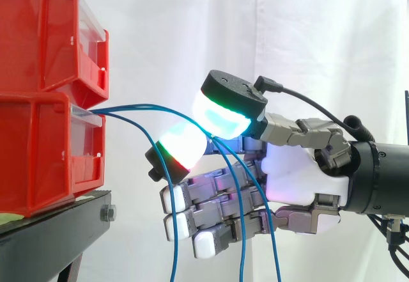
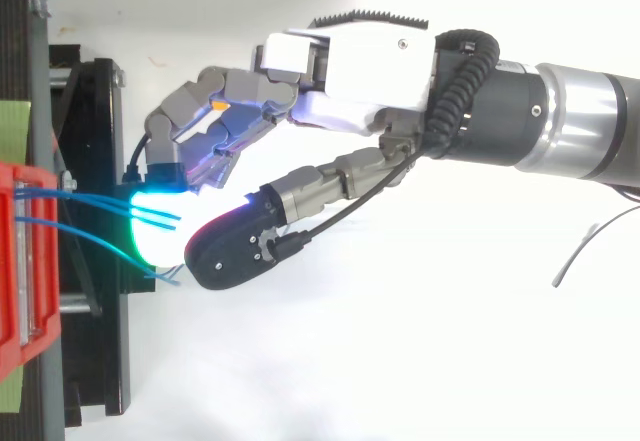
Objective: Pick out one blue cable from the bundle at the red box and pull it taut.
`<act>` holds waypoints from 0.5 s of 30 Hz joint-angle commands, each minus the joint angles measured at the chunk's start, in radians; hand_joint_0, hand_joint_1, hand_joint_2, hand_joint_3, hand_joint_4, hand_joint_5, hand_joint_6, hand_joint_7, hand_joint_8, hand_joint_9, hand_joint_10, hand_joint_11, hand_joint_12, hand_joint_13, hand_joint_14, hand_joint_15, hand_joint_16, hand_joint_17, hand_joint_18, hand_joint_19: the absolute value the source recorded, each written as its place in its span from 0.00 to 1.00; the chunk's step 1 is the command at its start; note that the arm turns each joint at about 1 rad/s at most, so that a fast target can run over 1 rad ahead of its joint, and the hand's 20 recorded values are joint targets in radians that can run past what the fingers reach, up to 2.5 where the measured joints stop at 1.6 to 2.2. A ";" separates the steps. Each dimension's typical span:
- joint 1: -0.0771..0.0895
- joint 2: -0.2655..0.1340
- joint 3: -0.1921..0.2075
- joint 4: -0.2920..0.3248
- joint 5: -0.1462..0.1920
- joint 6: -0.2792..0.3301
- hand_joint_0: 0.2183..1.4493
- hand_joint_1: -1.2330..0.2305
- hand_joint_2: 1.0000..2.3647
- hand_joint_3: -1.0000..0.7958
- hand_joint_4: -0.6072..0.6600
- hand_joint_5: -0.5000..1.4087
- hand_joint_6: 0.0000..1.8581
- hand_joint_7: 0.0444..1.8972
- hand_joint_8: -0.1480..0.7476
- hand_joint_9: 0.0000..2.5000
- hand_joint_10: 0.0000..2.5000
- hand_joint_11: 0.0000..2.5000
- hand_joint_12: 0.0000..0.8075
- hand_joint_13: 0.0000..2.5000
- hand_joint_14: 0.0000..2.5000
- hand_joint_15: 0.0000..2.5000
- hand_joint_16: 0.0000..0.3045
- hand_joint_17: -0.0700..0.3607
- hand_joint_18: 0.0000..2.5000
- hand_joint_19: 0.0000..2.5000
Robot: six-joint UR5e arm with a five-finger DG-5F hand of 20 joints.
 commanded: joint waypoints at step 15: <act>0.000 0.001 0.000 0.000 0.000 0.000 0.30 0.42 0.01 0.35 0.52 0.15 0.49 0.48 0.46 0.30 0.01 0.26 0.43 0.28 0.01 0.21 0.15 0.40 0.26 0.23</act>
